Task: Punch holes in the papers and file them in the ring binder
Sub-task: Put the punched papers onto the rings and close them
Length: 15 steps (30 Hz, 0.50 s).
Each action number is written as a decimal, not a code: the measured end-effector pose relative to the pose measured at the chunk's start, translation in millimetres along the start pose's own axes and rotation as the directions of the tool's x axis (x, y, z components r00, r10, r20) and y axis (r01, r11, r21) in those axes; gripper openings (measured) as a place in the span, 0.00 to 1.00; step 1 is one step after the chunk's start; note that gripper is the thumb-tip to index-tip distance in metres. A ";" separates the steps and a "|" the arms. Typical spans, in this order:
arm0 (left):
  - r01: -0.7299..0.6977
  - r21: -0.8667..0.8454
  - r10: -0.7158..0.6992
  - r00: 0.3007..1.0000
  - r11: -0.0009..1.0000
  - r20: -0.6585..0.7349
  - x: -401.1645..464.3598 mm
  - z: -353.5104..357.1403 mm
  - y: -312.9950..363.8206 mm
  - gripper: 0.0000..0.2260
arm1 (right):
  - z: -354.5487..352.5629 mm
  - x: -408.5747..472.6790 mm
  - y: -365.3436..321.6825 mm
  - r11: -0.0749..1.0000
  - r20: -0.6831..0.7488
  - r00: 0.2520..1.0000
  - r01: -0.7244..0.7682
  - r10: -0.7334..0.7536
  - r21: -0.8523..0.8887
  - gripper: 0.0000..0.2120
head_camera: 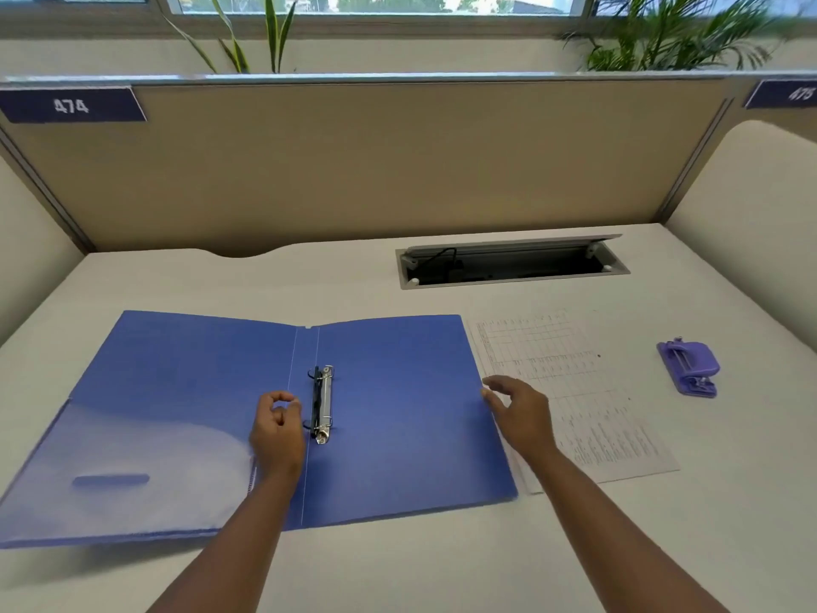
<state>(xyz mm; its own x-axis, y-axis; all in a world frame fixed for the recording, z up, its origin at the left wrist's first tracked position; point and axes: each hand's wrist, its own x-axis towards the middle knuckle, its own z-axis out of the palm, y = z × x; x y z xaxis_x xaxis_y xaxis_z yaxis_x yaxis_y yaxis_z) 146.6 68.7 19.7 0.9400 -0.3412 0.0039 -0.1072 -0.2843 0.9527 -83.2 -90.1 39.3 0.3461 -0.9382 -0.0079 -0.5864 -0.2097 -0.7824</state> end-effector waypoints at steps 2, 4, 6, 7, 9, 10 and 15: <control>-0.076 0.048 0.078 0.997 0.996 -0.022 -2.8 11.3 14.2 0.04 | -25.0 9.4 13.6 0.996 -0.138 0.987 -0.085 0.080 -0.031 0.14; -0.192 0.096 0.186 0.980 0.977 0.069 -9.0 27.9 25.8 0.06 | -49.9 18.6 30.4 0.976 -0.234 0.956 -0.203 0.180 -0.082 0.15; -0.309 0.116 0.273 0.929 0.944 0.250 -20.1 48.0 34.3 0.07 | -73.4 26.4 46.8 0.929 -0.272 0.915 -0.343 0.298 -0.137 0.18; -0.372 0.127 0.308 0.883 0.920 0.355 -27.0 58.2 37.4 0.05 | -83.4 29.1 54.1 0.897 -0.275 0.894 -0.408 0.355 -0.169 0.20; -0.533 0.175 0.355 0.739 0.828 0.573 -41.8 79.4 43.9 0.12 | -98.7 32.9 66.2 0.822 -0.273 0.846 -0.521 0.459 -0.232 0.24; -0.613 0.200 0.347 0.653 0.764 0.673 -49.3 90.0 46.2 0.14 | -103.9 34.7 71.7 0.789 -0.273 0.822 -0.562 0.500 -0.249 0.25; -0.826 0.237 0.172 0.369 0.511 0.913 -81.1 134.2 54.1 0.19 | -115.9 43.0 89.2 0.697 -0.238 0.759 -0.651 0.606 -0.301 0.32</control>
<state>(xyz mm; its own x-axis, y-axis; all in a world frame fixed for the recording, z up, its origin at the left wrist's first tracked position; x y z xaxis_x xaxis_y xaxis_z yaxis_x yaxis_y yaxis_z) 21.1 -39.2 30.1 0.0325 -0.9932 -0.1118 -0.9080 -0.0761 0.4120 -205.5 -181.0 41.4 -0.2667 -0.9047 -0.3322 -0.8543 0.3815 -0.3530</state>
